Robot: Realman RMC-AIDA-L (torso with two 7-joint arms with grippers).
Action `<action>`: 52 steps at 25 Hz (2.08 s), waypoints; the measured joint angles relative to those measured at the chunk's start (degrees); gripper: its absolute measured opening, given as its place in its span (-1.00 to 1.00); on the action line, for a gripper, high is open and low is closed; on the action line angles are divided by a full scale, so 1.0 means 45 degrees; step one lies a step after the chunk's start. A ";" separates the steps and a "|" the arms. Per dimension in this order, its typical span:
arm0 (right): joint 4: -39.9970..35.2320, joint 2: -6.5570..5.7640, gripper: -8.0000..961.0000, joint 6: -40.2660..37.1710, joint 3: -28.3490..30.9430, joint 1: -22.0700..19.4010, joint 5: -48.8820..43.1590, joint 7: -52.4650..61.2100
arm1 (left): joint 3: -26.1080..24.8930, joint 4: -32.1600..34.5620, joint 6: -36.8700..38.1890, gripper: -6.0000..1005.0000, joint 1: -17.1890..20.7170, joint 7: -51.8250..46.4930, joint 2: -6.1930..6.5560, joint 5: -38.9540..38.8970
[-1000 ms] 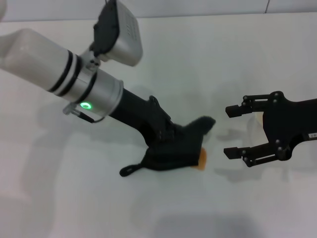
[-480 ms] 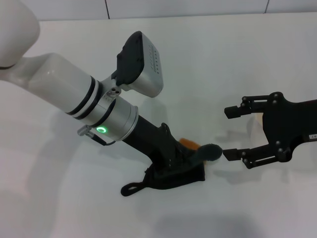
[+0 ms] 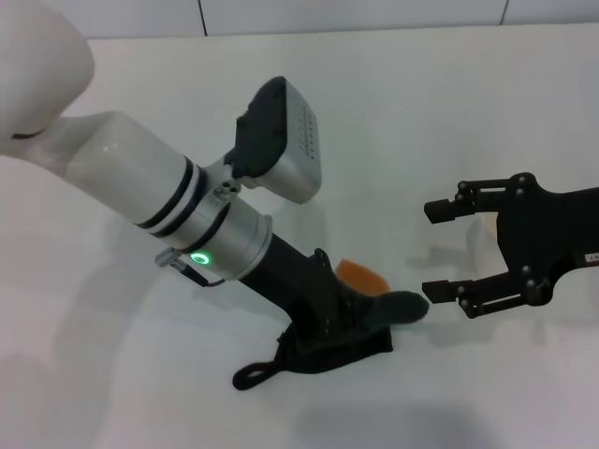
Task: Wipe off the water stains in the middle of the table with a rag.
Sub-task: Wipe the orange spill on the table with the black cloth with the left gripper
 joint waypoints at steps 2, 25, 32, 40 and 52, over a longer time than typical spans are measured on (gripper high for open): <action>-0.0020 0.0001 0.71 0.0012 -0.0007 -0.0003 -0.0001 -0.0012 | 0.0072 0.0001 -0.0116 -0.92 -0.0008 0.0005 0.0009 -0.0052; 0.0264 -0.0013 0.71 -0.0031 0.1372 -0.0386 -0.0156 -0.0021 | -0.1562 -0.0039 -0.0513 -0.92 0.0305 -0.0141 0.0153 0.1840; 0.0162 -0.0020 0.70 -0.0489 0.1693 -0.0602 -0.0045 -0.0021 | -0.3454 0.0052 -0.0567 -0.92 0.0307 -0.0162 0.0154 0.3415; 0.0126 -0.0009 0.70 -0.0730 0.1694 -0.0616 -0.0008 0.0036 | -0.3951 0.0105 -0.0572 -0.92 -0.0093 0.0015 0.0094 0.3789; 0.0091 0.0002 0.70 -0.0752 0.1858 -0.0554 0.0091 -0.0007 | -0.0483 0.0076 -0.1332 -0.92 -0.0694 0.0177 0.0011 0.0873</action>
